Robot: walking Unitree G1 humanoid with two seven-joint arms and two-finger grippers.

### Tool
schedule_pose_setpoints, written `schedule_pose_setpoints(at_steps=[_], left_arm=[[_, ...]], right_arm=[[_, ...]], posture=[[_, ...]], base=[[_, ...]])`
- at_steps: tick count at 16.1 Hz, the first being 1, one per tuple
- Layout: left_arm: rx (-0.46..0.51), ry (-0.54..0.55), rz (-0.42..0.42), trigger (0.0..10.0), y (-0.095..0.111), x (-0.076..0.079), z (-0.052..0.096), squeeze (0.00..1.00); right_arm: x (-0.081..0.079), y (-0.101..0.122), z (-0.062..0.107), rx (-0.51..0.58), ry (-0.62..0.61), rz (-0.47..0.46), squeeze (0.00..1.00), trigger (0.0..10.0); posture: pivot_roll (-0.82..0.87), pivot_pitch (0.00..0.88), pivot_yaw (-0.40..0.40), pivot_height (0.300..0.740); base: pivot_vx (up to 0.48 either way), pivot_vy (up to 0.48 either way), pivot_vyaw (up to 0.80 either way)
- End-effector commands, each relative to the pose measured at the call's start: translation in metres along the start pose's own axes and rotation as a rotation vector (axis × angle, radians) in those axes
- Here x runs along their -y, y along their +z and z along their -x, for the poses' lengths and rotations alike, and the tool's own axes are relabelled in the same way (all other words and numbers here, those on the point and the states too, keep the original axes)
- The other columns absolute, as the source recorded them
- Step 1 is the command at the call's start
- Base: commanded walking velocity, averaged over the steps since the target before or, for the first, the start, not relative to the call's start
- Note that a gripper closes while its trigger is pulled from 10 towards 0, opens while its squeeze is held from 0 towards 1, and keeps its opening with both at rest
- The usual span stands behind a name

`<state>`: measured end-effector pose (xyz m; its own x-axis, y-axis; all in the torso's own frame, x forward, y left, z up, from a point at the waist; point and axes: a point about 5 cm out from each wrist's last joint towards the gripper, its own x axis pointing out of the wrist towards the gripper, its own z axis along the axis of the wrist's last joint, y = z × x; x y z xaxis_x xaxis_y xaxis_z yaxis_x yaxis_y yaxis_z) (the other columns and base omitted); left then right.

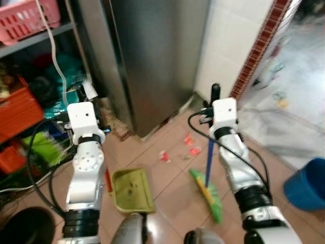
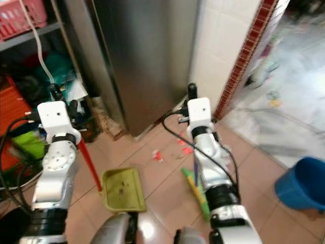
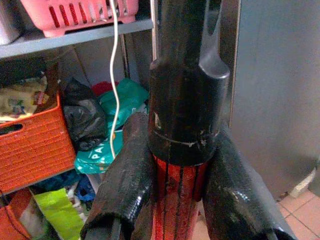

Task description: Sweep floor

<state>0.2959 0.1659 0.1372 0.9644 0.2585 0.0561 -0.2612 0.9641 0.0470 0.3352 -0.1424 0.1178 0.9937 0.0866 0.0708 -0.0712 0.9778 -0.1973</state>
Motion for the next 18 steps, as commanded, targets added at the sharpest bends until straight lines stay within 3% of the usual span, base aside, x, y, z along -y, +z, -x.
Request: schedule_pose_setpoints(at_steps=[1, 12, 18], left_arm=[[0.065, -0.014, 0.025, 10.0, 0.014, 0.006, -0.002, 0.0], [0.049, 0.008, 0.017, 10.0, 0.006, -0.009, 0.001, 0.0], [0.063, -0.014, 0.029, 10.0, 0.01, -0.005, 0.0, 0.0]], right_arm=[[0.001, 0.01, -0.004, 0.05, 0.005, -0.005, 0.0, 10.0], [0.013, 0.021, 0.004, 0.097, -0.012, 0.008, 0.0, 10.0], [0.014, 0.071, -0.008, 0.271, -0.023, 0.005, 0.0, 10.0]], posture=[[0.0, 0.088, 0.007, 0.74], [0.0, 0.092, 0.008, 0.74], [0.0, 0.089, 0.012, 0.74]], base=[[0.0, 0.0, 0.46], [0.0, 0.0, 0.09], [0.134, 0.0, 0.0]])
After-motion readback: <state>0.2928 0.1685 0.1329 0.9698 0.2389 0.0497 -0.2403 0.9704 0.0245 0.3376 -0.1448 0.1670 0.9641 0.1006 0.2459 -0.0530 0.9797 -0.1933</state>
